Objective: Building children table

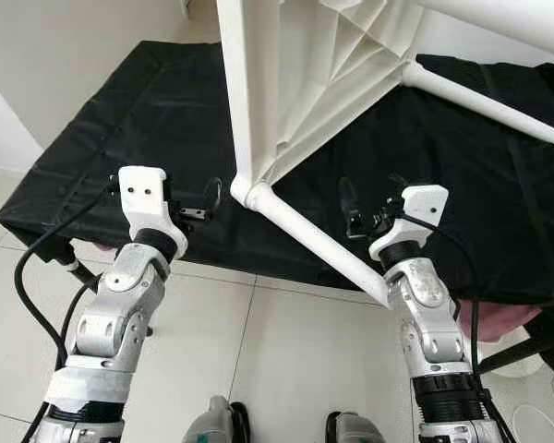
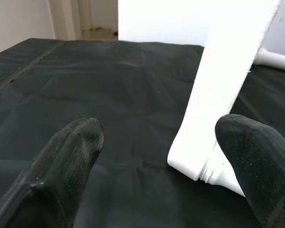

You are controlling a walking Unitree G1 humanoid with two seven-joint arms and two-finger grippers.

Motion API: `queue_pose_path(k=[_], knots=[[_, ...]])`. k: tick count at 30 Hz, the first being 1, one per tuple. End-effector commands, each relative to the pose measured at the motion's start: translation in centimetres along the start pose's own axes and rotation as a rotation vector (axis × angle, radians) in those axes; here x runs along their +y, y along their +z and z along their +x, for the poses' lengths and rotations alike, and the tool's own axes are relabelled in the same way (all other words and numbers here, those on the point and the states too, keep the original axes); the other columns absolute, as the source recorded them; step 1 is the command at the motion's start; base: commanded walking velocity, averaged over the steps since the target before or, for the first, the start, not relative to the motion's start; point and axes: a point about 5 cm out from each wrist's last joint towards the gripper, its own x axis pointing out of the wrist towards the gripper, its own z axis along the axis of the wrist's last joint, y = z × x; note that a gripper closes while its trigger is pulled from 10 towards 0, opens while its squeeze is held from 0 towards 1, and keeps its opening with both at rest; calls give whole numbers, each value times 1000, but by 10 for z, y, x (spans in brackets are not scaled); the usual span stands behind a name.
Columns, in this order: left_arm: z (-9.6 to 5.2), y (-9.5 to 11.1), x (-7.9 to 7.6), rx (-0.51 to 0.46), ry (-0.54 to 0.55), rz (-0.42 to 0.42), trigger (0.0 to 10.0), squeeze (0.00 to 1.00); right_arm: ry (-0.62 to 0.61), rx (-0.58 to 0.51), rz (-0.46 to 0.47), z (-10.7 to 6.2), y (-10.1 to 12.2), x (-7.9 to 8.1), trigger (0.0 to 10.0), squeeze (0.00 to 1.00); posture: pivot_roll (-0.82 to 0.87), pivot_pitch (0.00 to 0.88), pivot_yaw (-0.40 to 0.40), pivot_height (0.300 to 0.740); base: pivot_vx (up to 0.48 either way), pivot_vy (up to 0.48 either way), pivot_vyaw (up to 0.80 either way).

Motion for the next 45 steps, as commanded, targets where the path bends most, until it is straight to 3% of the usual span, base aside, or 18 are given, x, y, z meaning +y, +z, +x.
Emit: queue_pose_path(k=[1,6,8,11,13,16,26,32,38,43,45], knots=[[-3,-6,1,8,-2,26,10000,0,-31,-2,-20,0,-2,-5,10000,0,-59,74,74,740,0,0,0],[-3,-7,-6,1,-35,27,10000,0,-140,16,-68,-7,-6,-26,10000,0,-83,95,92,740,0,0,0],[-3,-8,-11,0,-57,9,10000,0,-213,37,-104,-16,-10,-38,10000,0,-93,103,104,740,0,0,0],[-3,-8,-13,0,-71,7,10000,0,-248,49,-117,-22,-12,-43,10000,0,-98,109,114,740,0,0,0],[-3,-9,-14,5,-92,6,10000,0,-309,61,-134,-35,-14,-49,10000,0,-108,115,133,740,0,0,0],[-2,-12,-13,13,-110,14,10000,0,-349,58,-149,-48,-16,-51,10000,0,-123,122,157,740,0,0,0],[3,-11,-3,14,-110,38,10000,0,-412,-13,-187,-54,1,-59,10000,0,-150,117,176,740,0,0,0],[2,-10,0,13,-105,45,10000,0,-413,-64,-208,-52,17,-62,10000,0,-152,112,176,740,0,0,0],[1,-6,1,-8,-103,78,10000,0,-335,-140,-192,-33,40,-55,10000,0,-123,100,148,740,0,0,0],[1,-5,2,-12,-99,84,10000,0,-318,-152,-191,-29,43,-53,10000,0,-118,97,143,740,0,0,0],[4,-1,5,-30,-96,111,10000,0,-274,-202,-155,-10,55,-46,10000,0,-76,73,107,740,0,0,0]])
